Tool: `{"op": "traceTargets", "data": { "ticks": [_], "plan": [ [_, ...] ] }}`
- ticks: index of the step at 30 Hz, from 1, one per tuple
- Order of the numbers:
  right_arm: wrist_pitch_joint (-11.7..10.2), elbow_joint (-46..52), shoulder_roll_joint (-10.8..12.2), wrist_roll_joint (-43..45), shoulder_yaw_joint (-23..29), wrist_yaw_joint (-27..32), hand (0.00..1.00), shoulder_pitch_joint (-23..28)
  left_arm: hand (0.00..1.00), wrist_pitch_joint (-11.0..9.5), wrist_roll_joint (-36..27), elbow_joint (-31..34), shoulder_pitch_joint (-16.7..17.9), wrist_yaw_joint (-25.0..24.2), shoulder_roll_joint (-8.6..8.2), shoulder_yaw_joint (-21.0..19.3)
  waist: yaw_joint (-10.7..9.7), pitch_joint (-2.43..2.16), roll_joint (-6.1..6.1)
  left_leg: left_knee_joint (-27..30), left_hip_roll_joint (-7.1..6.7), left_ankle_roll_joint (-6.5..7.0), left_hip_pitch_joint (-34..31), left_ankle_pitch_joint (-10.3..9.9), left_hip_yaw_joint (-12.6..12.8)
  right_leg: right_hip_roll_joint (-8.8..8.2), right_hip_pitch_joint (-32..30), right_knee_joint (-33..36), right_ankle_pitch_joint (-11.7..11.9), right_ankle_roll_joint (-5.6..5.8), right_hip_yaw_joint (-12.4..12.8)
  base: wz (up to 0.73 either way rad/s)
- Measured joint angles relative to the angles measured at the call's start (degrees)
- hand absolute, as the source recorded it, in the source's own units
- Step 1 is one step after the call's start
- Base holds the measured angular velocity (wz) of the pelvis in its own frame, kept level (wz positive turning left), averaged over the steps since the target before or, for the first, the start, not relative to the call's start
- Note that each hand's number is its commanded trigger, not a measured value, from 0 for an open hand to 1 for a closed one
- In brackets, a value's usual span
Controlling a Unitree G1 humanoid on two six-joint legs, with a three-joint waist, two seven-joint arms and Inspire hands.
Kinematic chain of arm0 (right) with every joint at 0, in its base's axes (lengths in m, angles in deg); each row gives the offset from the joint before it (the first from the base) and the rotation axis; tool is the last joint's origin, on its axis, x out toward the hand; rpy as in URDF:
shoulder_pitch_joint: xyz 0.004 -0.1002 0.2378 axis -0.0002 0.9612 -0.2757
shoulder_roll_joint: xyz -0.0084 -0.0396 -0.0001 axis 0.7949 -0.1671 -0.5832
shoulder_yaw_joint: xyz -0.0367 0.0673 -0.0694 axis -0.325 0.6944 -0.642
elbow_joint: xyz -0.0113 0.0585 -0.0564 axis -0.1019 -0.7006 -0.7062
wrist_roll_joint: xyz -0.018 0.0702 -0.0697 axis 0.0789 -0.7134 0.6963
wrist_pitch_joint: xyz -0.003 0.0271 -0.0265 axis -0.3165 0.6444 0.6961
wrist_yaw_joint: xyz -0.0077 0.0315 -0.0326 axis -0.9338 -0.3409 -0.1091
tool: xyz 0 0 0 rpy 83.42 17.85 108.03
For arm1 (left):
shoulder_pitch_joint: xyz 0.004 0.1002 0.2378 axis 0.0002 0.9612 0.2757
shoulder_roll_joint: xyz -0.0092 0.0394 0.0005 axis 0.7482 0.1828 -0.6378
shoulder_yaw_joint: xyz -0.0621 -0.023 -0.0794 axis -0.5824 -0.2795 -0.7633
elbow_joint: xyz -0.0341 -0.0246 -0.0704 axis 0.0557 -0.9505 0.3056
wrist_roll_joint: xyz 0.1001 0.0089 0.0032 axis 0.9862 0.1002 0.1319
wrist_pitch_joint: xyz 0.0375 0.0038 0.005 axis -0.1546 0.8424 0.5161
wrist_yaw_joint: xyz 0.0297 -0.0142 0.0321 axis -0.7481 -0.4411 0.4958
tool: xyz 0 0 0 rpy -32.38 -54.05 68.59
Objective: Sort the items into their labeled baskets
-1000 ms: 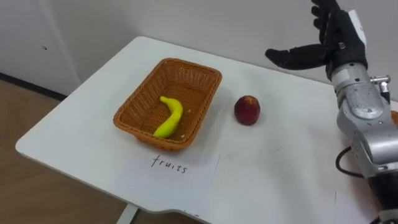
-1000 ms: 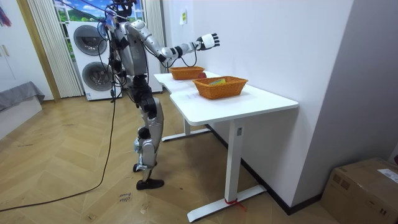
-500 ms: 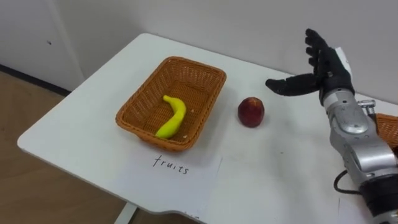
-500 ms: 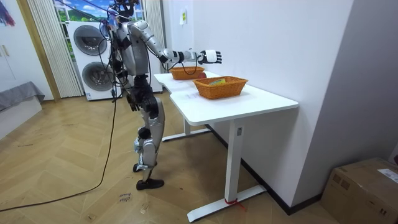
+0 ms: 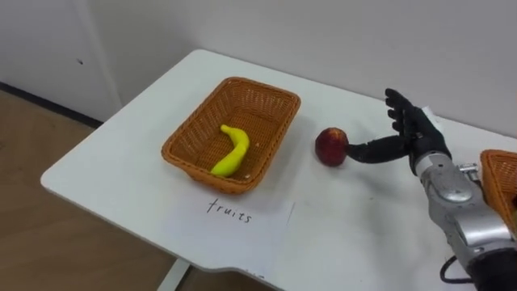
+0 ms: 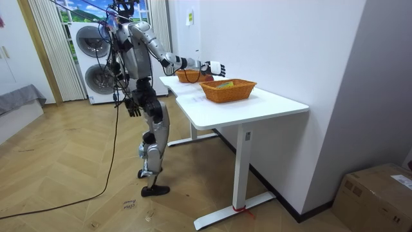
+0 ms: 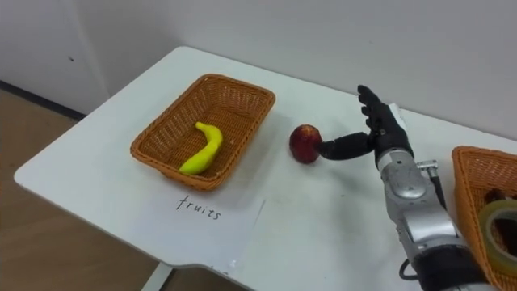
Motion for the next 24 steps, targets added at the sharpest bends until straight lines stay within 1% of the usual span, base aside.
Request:
{"op": "traceTargets", "data": {
  "ticks": [2, 3, 6, 11, 14, 17, 19, 24],
  "plan": [
    [0.0, 0.4, 0.0, 0.9, 0.0, -0.2, 0.00, 0.3, 0.00, 0.0, 0.1, 0.2, 1.0, -0.2, 0.02, 0.5, 0.1, -0.39, 0.09, 0.0, 0.00, -0.01, 0.2, 0.0, 0.0, -0.02, 0.2, 0.0, 0.0, 0.00, -0.1, 0.00],
    [0.0, 0.4, 0.0, 0.9, 0.0, -0.4, 0.00, 0.6, 0.00, 0.0, 0.1, 0.1, 1.5, -0.3, 0.01, 0.6, 0.1, -0.47, 0.05, 0.0, 0.00, -0.04, 0.5, 0.0, 0.0, -0.01, 0.5, 0.0, 0.0, 0.00, -0.2, 0.00],
    [-0.1, 0.4, 0.0, 0.9, 0.0, -0.9, 0.00, 1.7, 0.00, 0.1, 0.0, 0.1, 3.1, -0.3, 0.00, 0.6, 0.2, -0.40, -0.05, -0.2, 0.00, -0.06, 1.6, 0.1, -0.2, -0.02, 1.7, 0.0, 0.0, 0.01, -0.5, 0.05],
    [-0.1, 0.4, 0.0, 1.2, 0.0, -1.6, 0.00, 3.6, 0.00, 0.5, 0.0, -0.9, 4.3, -0.3, -0.10, 1.6, 0.3, -0.26, -0.51, 0.1, -0.07, -0.08, 1.7, 0.1, -0.7, -0.06, 2.1, 0.0, 0.0, 0.01, -1.4, 0.06],
    [-0.1, 0.4, 0.0, 1.4, 0.0, -2.2, 0.00, 5.2, 0.00, 0.4, 0.0, -1.1, 4.5, -0.3, -0.11, 1.7, 0.8, -0.12, -0.74, 0.5, -0.12, -0.10, 1.6, 0.1, -1.1, -0.09, 2.2, 0.1, 0.0, 0.01, -1.7, 0.06],
    [-0.1, 0.4, 0.0, 1.6, 0.0, -2.9, 0.00, 6.7, 0.00, 0.4, 0.0, -1.1, 4.6, -0.3, -0.09, 1.7, 1.5, -0.10, -0.78, 0.7, -0.19, -0.13, 1.6, 0.1, -1.2, -0.14, 2.3, 0.2, 0.0, 0.00, -1.7, 0.00],
    [-0.1, 0.4, 0.0, 1.8, 0.0, -3.4, 0.00, 7.3, 0.00, 0.3, -0.1, -1.2, 4.6, -0.3, -0.08, 1.8, 1.6, -0.08, -0.82, 0.8, -0.26, -0.14, 1.6, 0.1, -1.3, -0.18, 2.3, 0.2, 0.0, 0.00, -1.7, 0.00],
    [-0.1, 1.3, 0.0, 5.7, 0.0, -4.1, 0.00, 7.6, 0.00, 0.0, -0.1, -1.1, 5.1, -0.7, -0.05, 1.8, 1.7, -0.10, -0.82, 0.9, -0.37, -0.09, 1.6, 0.1, -1.3, -0.28, 2.4, 0.2, 0.0, 0.00, -1.7, 0.00]
  ]
}}
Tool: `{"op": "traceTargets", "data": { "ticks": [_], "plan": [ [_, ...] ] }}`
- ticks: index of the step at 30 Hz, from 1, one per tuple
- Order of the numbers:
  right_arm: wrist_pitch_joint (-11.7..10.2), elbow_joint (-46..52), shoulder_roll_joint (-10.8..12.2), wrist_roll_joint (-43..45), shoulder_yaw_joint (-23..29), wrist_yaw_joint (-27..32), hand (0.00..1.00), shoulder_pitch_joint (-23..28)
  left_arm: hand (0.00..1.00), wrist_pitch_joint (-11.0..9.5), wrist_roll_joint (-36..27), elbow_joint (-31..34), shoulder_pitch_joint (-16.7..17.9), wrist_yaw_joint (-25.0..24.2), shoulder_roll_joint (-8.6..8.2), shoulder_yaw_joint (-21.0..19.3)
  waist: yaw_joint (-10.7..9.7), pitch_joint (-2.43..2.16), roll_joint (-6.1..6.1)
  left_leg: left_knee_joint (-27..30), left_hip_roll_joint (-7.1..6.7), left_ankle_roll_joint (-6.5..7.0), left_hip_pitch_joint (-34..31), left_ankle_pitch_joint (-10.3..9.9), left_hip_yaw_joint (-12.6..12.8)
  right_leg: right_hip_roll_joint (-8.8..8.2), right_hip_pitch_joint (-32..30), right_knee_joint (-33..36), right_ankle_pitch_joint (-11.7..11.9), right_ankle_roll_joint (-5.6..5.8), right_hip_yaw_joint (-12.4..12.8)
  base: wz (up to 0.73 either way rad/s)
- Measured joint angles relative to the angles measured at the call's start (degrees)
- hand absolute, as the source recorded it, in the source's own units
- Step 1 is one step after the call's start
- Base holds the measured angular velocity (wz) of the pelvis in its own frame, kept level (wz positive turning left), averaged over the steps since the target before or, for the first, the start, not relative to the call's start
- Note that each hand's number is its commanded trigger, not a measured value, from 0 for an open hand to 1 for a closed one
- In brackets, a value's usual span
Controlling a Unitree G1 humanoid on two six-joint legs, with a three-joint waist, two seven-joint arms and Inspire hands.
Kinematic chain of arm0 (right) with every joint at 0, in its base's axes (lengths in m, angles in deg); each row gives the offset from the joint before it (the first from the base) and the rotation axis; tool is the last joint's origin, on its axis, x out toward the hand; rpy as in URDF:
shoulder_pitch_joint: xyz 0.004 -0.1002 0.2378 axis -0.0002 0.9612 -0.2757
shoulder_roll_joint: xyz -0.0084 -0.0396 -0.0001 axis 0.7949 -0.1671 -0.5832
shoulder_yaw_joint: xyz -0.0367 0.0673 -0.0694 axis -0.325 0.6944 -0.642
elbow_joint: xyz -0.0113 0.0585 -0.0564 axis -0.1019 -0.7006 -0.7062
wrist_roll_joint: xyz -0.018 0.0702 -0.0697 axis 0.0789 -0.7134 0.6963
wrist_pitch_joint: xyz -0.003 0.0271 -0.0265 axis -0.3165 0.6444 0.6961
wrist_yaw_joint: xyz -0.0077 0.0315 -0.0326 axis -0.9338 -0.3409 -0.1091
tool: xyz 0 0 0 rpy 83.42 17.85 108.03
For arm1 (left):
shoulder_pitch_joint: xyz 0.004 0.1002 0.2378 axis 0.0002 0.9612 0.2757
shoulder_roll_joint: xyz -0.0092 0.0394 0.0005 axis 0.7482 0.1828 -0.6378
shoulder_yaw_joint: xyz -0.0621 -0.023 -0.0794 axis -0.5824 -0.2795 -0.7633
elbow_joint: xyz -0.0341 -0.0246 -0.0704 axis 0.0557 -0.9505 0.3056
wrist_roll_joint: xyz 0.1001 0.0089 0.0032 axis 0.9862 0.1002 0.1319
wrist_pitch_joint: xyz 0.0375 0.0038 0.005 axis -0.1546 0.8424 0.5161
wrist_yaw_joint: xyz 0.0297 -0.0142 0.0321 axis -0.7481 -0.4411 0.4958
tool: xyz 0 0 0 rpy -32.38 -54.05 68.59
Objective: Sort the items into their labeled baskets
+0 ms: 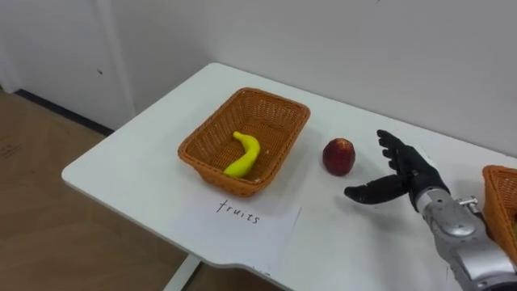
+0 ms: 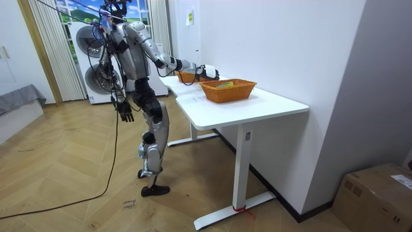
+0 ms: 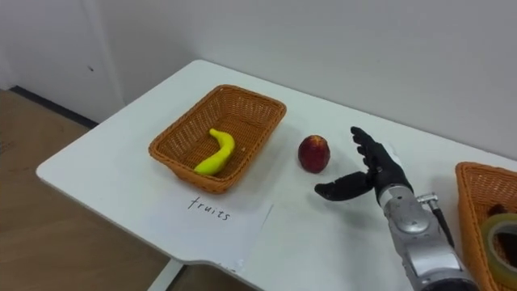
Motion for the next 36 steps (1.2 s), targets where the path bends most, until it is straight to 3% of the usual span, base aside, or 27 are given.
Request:
{"op": "traceTargets", "data": {
  "ticks": [10, 16, 27, 36],
  "plan": [
    [-0.6, 1.3, 0.0, 3.8, 0.0, -0.2, 0.00, 0.6, 0.00, -0.1, -0.1, -0.1, 0.3, -1.6, 0.09, -0.2, 0.2, 0.01, 0.22, 0.1, -0.01, 0.25, 0.6, 0.2, 0.0, -0.76, 0.0, 1.8, -0.6, 0.29, 0.1, 0.00],
    [-1.0, 0.4, -0.2, 3.1, 0.0, -0.1, 0.00, 0.6, 0.00, -0.3, -0.1, 0.8, 0.3, -2.2, 0.36, 0.0, 0.4, 0.26, -0.41, 1.1, -0.24, 0.30, -0.5, 0.2, 0.0, -0.95, -0.8, 2.0, -1.0, 0.14, -0.1, 0.02],
    [-1.2, -5.9, -0.3, 0.7, 0.0, 2.2, 0.00, 0.4, 0.00, -1.4, 0.1, 1.2, 1.2, -1.6, 3.20, 1.9, 2.7, 0.48, -1.00, 1.8, -0.77, 0.31, -1.4, 0.2, 0.0, -1.52, -2.3, 4.1, -1.9, 0.08, 0.2, 0.00],
    [-1.2, -5.9, -0.3, 1.9, 0.0, 2.2, 0.00, 0.4, 0.00, -1.3, 0.0, 0.9, 3.5, -1.7, 3.43, 1.8, 3.3, 0.58, -0.77, 1.9, -0.88, 0.32, -0.9, 0.2, -0.1, -1.60, -1.6, 3.9, -2.2, 0.14, 0.2, 0.01]
  ]
}}
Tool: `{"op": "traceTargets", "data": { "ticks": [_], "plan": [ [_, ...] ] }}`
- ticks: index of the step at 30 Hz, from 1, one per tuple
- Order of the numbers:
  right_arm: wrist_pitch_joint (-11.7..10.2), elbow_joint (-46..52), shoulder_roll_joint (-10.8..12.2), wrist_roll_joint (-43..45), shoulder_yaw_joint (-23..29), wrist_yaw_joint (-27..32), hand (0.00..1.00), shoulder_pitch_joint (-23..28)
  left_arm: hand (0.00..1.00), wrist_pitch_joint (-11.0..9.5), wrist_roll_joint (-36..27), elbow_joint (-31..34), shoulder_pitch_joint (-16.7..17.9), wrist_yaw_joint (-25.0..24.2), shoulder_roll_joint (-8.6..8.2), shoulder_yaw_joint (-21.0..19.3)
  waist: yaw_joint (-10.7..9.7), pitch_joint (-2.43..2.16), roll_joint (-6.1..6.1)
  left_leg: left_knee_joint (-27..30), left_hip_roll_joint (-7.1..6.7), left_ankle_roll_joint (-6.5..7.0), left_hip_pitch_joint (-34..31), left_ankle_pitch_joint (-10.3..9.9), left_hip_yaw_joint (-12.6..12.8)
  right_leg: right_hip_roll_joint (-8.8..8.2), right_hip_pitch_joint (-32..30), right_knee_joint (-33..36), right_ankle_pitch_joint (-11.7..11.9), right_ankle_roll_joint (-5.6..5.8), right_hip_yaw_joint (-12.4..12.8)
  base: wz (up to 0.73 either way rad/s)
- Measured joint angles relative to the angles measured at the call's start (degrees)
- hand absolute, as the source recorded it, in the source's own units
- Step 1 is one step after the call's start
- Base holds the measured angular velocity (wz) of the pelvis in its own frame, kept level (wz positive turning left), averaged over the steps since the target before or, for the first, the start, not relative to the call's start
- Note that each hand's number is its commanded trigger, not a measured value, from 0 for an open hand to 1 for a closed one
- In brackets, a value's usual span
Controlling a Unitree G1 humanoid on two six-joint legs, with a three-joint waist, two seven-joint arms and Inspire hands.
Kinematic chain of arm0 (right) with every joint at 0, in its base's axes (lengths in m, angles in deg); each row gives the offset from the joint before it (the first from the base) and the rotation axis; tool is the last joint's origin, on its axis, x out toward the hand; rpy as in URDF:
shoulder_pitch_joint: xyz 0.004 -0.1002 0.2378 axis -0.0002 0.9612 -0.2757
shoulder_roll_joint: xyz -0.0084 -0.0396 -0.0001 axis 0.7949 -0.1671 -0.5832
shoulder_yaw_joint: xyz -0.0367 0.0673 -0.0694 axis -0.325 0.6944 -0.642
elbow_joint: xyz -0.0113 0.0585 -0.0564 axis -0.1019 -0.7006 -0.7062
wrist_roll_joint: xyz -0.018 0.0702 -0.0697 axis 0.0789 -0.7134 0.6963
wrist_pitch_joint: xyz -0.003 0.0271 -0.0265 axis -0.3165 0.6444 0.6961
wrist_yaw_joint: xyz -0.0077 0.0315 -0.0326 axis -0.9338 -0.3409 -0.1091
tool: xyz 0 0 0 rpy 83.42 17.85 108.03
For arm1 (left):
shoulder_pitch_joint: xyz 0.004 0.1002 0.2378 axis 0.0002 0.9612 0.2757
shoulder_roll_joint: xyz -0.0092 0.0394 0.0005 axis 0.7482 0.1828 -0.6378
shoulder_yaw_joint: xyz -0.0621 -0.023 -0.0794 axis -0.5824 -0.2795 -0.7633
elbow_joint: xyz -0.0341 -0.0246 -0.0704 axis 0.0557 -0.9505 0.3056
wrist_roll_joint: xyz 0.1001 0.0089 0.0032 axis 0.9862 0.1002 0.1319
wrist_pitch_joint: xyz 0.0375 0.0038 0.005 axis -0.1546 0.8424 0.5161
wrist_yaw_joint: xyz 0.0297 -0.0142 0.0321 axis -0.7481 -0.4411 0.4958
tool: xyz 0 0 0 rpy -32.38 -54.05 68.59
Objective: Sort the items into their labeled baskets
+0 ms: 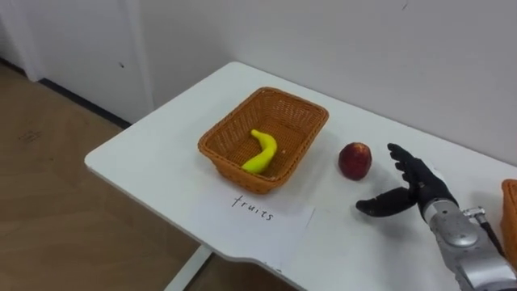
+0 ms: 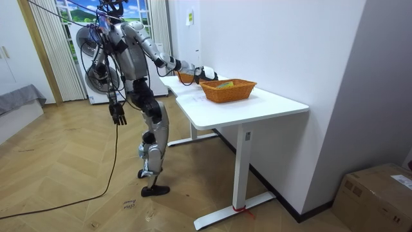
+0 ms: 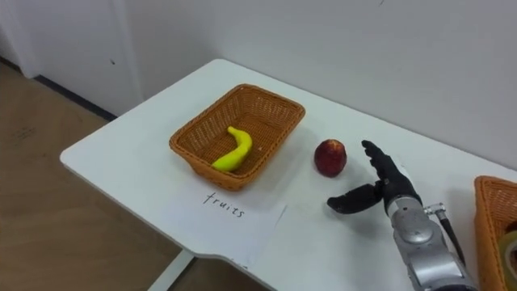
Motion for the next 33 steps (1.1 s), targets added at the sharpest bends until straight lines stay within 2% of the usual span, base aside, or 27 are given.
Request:
{"op": "traceTargets", "data": {
  "ticks": [10, 12, 13, 15, 16, 17, 18, 22, 25, 33],
  "plan": [
    [-0.1, -1.2, -0.1, -1.3, 0.1, 0.8, 0.00, -0.8, 0.00, -0.5, -0.2, 2.8, 0.8, 0.6, 0.01, 0.1, -0.2, 0.22, 0.51, 1.2, -0.04, -0.04, -1.4, -0.1, 0.0, -0.23, -1.3, 1.2, -0.4, -0.14, -0.1, 0.00],
    [-0.1, -3.8, -0.2, -2.4, 0.1, 1.2, 0.00, -2.3, 0.00, -0.8, -0.3, 2.9, 0.3, 1.1, 0.03, 0.1, -0.2, 0.50, 1.21, 2.2, -0.04, 0.00, -2.4, -0.2, 0.1, -0.26, -1.9, 2.2, -0.4, -0.18, -0.1, 0.04],
    [-0.1, -4.2, -0.3, -2.5, 0.1, 1.4, 0.00, -2.6, 0.00, -0.9, -0.3, 2.9, 0.3, 1.2, 0.04, 0.1, -0.2, 0.47, 1.40, 2.3, -0.05, 0.01, -2.6, -0.2, 0.2, -0.30, -2.1, 2.3, -0.4, -0.18, -0.1, 0.00],
    [-0.1, -4.7, -0.7, -2.8, 0.1, 1.8, 0.00, -3.2, 0.00, -0.9, -0.3, 3.0, 0.2, 1.5, 0.08, 0.2, -0.2, 0.67, 1.85, 2.6, -0.12, 0.02, -3.2, -0.2, 0.4, -0.77, -3.1, 3.2, -0.8, -0.27, 0.0, 0.00],
    [-0.1, -4.7, -0.9, -2.9, 0.1, 2.1, 0.00, -3.3, 0.00, -0.8, -0.3, 3.0, 0.2, 1.7, 0.23, 0.2, -0.2, 0.62, 1.93, 3.1, -0.14, 0.03, -3.7, -0.2, 0.4, -1.02, -3.7, 4.0, -1.1, -0.27, 0.0, 0.04],
    [-0.1, -4.9, -1.1, -3.2, 0.1, 2.3, 0.00, -3.3, 0.00, -0.8, -0.4, 3.0, 0.2, 2.1, 0.54, 0.3, -0.1, 0.83, 2.34, 3.3, -0.10, 0.05, -3.8, -0.3, 0.3, -1.03, -3.8, 4.1, -1.1, -0.28, 0.0, 0.05],
    [-0.1, -4.9, -1.4, -3.8, 0.1, 2.5, 0.00, -3.3, 0.00, -0.9, -0.6, 3.0, 0.2, 2.2, 0.88, 0.3, -0.1, 0.84, 2.61, 3.8, -0.10, 0.06, -4.0, -0.4, 0.3, -0.95, -3.8, 4.1, -1.2, -0.32, 0.0, 0.04],
    [-0.1, -5.9, -2.0, -4.4, 0.1, 3.0, 0.00, -4.5, 0.00, -1.0, -1.4, 3.0, 0.2, 2.5, 1.26, 0.3, 0.0, 0.63, 3.20, 4.5, -0.04, 0.03, -5.0, -0.5, 0.3, -0.80, -4.7, 4.5, -1.1, -0.45, 0.1, 0.00],
    [-0.1, -6.9, -2.3, -4.4, 0.1, 3.2, 0.00, -4.8, 0.00, -1.2, -1.8, 3.4, 0.2, 2.6, 1.27, 0.3, 0.1, 0.20, 3.24, 4.9, 0.03, 0.03, -5.7, -0.5, 0.3, -0.87, -5.4, 5.0, -1.2, -0.55, 0.1, 0.00],
    [-0.6, -10.3, -2.3, -9.3, 0.0, 3.2, 0.00, -7.0, 0.00, -2.6, -3.0, 5.4, 0.2, 2.5, 1.56, 0.1, 1.7, 0.17, 2.65, 5.1, 0.78, -0.15, -7.3, -0.5, 1.5, 0.00, -7.3, 4.7, -0.7, -1.06, 1.5, -0.08]
  ]
}}
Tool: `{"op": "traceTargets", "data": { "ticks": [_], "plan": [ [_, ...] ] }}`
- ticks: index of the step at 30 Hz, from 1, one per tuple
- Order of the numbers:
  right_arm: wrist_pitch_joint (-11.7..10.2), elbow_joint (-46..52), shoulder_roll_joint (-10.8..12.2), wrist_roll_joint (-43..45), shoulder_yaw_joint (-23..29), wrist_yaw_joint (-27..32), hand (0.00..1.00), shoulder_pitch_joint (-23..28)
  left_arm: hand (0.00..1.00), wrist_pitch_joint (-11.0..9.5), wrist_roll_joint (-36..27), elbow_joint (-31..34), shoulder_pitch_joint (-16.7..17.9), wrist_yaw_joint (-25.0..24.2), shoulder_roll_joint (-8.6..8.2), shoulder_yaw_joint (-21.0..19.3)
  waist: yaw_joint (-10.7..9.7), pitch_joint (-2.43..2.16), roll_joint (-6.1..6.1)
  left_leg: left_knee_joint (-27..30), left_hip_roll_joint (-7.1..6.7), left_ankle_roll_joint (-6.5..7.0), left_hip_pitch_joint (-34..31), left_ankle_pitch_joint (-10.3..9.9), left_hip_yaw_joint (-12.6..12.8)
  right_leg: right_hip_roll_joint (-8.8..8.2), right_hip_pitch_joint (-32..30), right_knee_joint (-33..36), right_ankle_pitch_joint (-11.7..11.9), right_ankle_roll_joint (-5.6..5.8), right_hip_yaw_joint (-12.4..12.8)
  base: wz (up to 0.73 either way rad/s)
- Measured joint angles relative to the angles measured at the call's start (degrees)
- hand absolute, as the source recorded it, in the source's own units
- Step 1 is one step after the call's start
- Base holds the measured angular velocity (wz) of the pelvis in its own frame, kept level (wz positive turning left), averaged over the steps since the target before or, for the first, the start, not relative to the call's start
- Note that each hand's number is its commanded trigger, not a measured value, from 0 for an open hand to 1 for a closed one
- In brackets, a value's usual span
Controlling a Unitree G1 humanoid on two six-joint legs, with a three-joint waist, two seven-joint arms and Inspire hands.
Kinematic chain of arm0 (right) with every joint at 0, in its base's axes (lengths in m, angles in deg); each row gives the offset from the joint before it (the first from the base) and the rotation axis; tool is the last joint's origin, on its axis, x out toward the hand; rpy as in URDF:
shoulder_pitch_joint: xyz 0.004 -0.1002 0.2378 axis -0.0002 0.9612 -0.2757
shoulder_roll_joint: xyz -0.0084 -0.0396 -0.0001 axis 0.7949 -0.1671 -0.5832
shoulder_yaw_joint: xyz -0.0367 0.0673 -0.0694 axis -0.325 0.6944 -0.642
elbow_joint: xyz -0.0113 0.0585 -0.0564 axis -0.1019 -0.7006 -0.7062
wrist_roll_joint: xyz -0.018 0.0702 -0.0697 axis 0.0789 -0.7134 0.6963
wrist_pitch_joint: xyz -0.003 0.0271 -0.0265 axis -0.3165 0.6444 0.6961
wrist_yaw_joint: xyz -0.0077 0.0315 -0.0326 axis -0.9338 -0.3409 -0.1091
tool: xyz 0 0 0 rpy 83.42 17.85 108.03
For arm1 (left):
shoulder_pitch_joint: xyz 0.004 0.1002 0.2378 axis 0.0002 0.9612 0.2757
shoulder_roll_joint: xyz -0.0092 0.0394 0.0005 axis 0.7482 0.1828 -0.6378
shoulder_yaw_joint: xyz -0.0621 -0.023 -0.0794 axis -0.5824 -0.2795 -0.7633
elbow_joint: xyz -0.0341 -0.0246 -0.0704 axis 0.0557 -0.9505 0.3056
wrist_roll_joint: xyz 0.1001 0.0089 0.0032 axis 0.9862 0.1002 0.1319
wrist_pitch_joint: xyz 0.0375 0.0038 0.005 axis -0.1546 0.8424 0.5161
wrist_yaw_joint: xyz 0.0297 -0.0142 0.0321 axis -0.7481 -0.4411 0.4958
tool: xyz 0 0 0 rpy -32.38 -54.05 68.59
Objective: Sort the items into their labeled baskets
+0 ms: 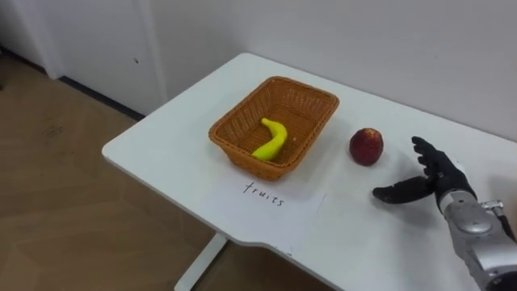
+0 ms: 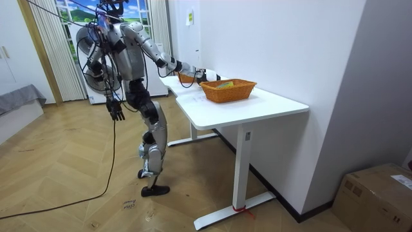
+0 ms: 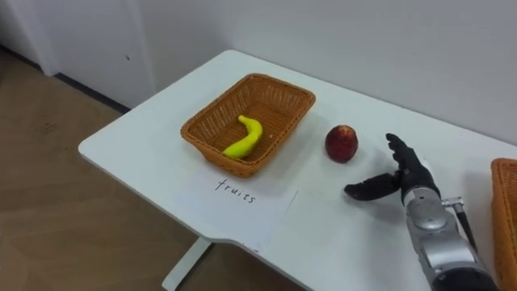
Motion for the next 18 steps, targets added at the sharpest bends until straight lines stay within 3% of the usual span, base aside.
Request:
{"op": "traceTargets", "data": {
  "ticks": [3, 7, 11, 13, 16, 18],
  "plan": [
    [-0.1, -1.7, 0.0, -4.0, 0.0, 0.9, 0.00, -3.1, 0.00, -0.6, -1.7, 0.7, -0.1, 0.0, 0.28, 0.0, 0.2, 0.10, -0.44, 0.1, 0.18, -0.20, -1.5, 0.1, 0.1, 0.16, -1.6, 0.2, 0.1, -0.19, 0.3, -0.04],
    [-1.4, -4.5, -0.1, -6.0, -0.8, 1.8, 0.00, -6.7, 0.00, -1.0, -2.8, 2.0, -0.8, 0.0, 2.08, 0.0, 0.2, 0.52, -1.13, 1.1, 0.60, -0.57, -4.2, 0.0, -0.4, 0.76, -3.5, -0.2, 0.4, -0.61, 0.0, 0.06],
    [-1.8, -6.3, -0.2, -6.2, -2.7, 3.4, 0.00, -11.2, 0.00, -1.3, -4.9, 2.0, -5.2, 0.1, 3.32, 0.5, 1.2, 0.78, -1.36, 2.8, 1.28, -0.95, -9.0, 0.0, -0.4, 1.43, -7.8, 0.9, 0.8, -1.35, 0.0, 0.00],
    [-3.2, -7.0, -0.6, -7.0, -4.5, 4.5, 0.00, -12.0, 0.00, -1.7, -6.3, 2.0, -6.4, 0.6, 4.06, 1.3, 1.4, 0.90, -1.55, 2.9, 1.21, -0.97, -9.9, 0.1, -0.5, 1.25, -8.8, 1.8, 0.8, -1.37, 0.0, 0.00],
    [-3.6, -8.7, -1.7, -8.7, -7.0, 4.6, 0.00, -14.7, 0.00, -2.4, -8.0, 1.8, -8.1, 1.5, 4.41, 1.3, 1.8, 1.40, -2.54, 3.0, 1.28, -1.19, -11.7, 0.3, -0.4, 1.30, -11.1, 2.4, 0.7, -1.63, 0.6, -0.03],
    [-3.9, -10.2, -1.9, -9.0, -7.4, 4.9, 0.00, -17.0, 0.00, -2.5, -9.9, 1.8, -9.5, 2.5, 4.42, 2.4, 1.8, 1.46, -3.04, 3.6, 1.45, -1.35, -14.1, 0.4, -0.6, 1.75, -13.5, 2.7, 0.9, -2.05, 1.5, -0.02]
  ]
}}
